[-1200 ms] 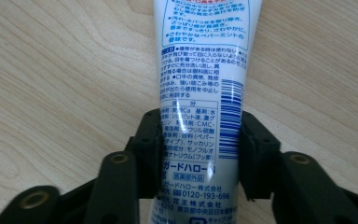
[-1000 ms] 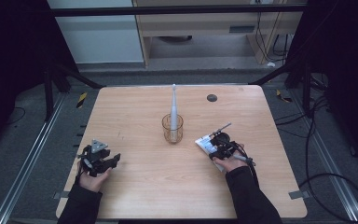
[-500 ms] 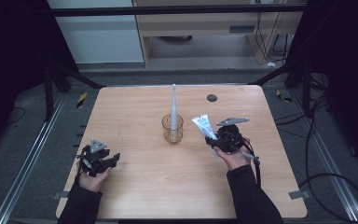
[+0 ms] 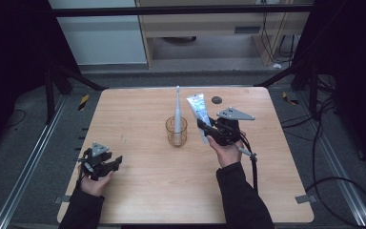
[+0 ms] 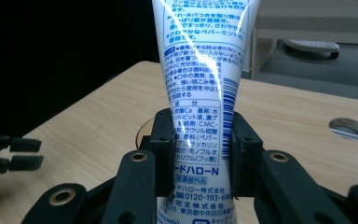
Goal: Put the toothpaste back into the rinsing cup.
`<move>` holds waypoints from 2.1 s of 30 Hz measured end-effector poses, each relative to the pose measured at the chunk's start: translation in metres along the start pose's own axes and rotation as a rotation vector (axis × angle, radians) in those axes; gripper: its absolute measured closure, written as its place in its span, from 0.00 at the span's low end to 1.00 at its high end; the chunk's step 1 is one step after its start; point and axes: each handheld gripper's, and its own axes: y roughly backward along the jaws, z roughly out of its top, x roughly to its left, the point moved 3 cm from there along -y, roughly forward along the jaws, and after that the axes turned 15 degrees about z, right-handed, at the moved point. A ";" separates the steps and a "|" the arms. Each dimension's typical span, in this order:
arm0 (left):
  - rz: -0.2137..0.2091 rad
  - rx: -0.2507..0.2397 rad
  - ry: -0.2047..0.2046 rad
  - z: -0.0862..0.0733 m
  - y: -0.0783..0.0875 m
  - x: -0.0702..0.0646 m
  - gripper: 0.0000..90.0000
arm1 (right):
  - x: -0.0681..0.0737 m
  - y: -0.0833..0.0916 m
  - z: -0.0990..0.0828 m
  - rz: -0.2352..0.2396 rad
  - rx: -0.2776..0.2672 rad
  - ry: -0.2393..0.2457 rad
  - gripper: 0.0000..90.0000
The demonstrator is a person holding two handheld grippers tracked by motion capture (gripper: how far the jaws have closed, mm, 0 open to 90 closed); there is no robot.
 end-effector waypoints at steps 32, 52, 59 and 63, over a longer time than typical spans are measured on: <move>-0.004 -0.005 0.010 0.000 0.001 0.002 0.56 | 0.006 -0.087 0.011 0.063 -0.194 0.064 0.76; -0.003 0.000 0.009 -0.001 -0.001 0.002 0.56 | 0.001 -0.114 -0.007 0.079 -0.159 0.089 0.76; -0.003 0.001 0.008 -0.001 -0.001 0.002 0.56 | 0.000 -0.122 -0.013 0.085 -0.137 0.100 0.76; -0.003 0.002 0.008 -0.001 -0.001 0.002 0.56 | -0.002 -0.123 -0.015 0.074 -0.128 0.108 0.76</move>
